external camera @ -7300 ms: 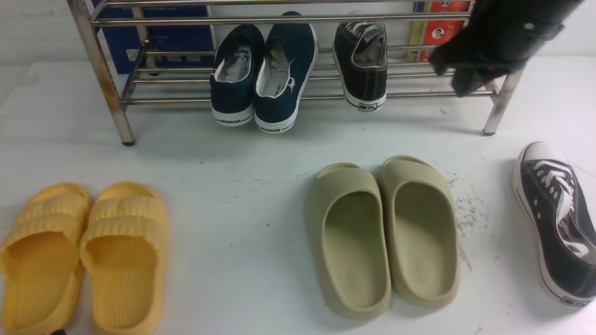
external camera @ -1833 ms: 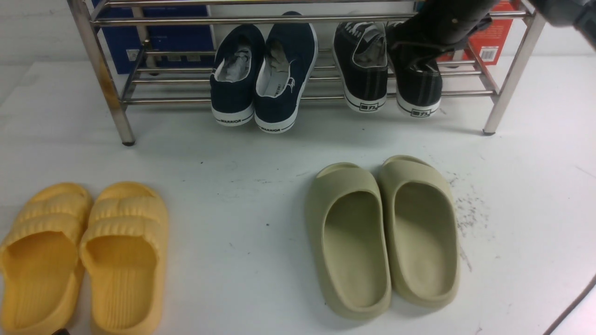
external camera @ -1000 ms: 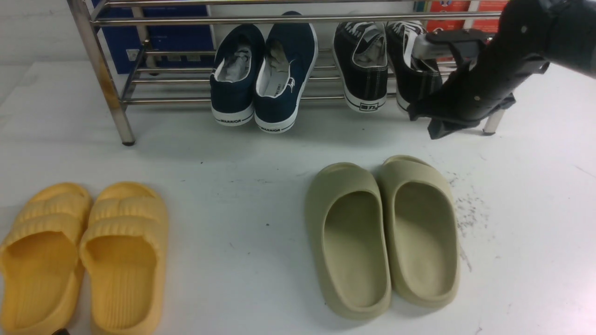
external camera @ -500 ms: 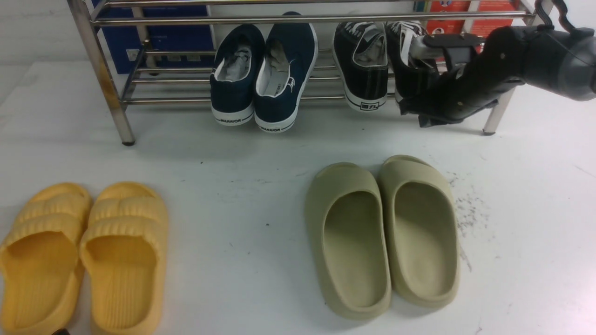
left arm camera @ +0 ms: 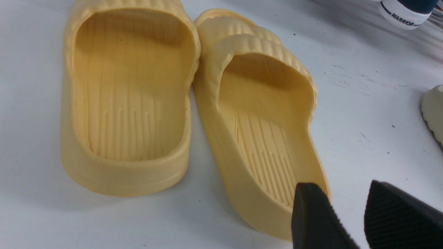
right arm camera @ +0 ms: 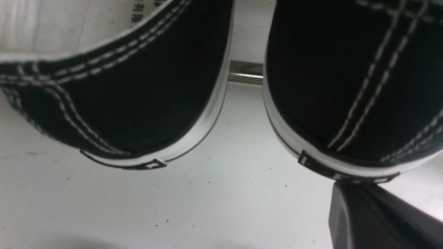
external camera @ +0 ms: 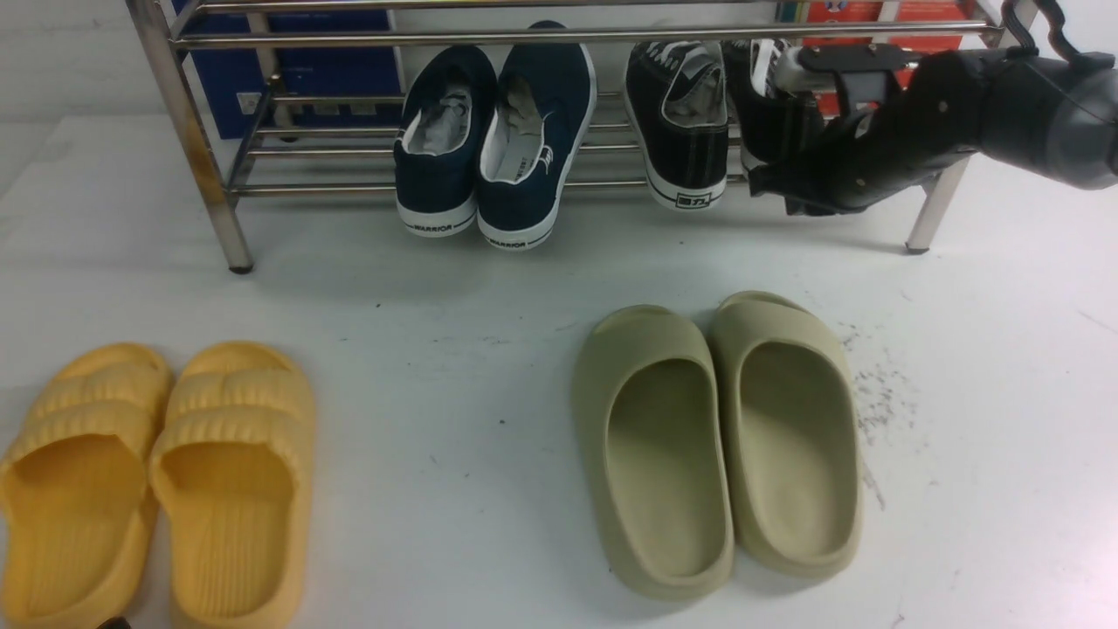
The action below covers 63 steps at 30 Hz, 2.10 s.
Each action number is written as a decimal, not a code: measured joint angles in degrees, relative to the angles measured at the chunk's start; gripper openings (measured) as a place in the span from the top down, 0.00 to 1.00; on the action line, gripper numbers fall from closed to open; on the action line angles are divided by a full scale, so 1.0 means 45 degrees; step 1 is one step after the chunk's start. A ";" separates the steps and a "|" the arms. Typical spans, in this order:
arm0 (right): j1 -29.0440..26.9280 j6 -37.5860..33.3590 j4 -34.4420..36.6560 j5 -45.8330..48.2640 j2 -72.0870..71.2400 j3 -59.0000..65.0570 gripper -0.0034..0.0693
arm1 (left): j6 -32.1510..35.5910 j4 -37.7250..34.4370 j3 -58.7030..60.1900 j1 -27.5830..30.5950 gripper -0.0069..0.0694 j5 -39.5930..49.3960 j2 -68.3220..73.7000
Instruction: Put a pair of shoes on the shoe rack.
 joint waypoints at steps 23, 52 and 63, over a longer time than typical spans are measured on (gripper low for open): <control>-0.0103 -0.1033 0.0145 0.8222 -0.8679 0.2839 0.89 | 0.0000 0.0000 0.0000 0.0000 0.60 0.0000 0.0000; -0.2666 -0.1379 -0.0418 0.0236 -2.5407 1.7899 0.96 | 0.0000 0.0000 0.0000 0.0000 0.60 0.0000 0.0000; -0.2769 -0.1368 -0.0873 -0.1465 -2.7271 2.2217 0.96 | 0.0000 -0.0011 0.0000 0.0000 0.60 0.0012 0.0000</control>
